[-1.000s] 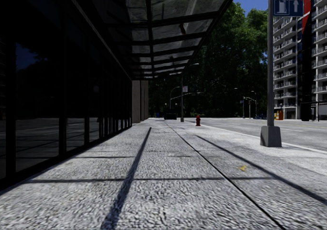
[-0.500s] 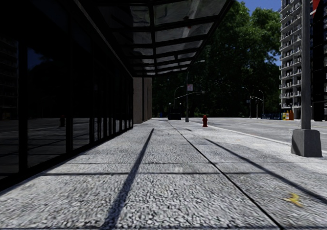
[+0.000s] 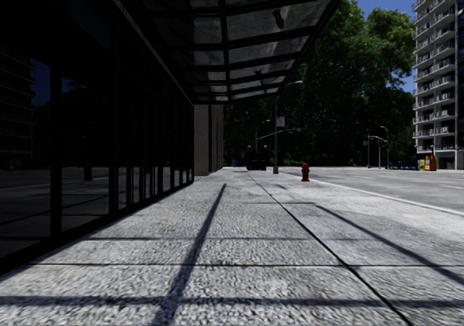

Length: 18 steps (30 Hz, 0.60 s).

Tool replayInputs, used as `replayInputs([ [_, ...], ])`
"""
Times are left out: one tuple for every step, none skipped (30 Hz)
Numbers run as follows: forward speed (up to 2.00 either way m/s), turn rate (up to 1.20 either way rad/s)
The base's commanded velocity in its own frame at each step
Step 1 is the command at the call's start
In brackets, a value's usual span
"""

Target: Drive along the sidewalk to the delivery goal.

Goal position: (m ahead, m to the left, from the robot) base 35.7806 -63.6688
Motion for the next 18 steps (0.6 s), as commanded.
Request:
replayInputs([
  [2.0, 0.0],
  [2.0, 0.0],
  [2.0, 0.0],
  [2.0, 0.0],
  [2.0, 0.0],
  [2.0, 0.0],
  [2.0, 0.0],
  [2.0, 0.0],
  [2.0, 0.0],
  [2.0, 0.0],
  [2.0, 0.0],
  [2.0, 0.0],
  [2.0, 0.0],
  [2.0, 0.0],
  [2.0, 0.0],
  [2.0, 0.0],
  [2.0, 0.0],
  [2.0, 0.0],
])
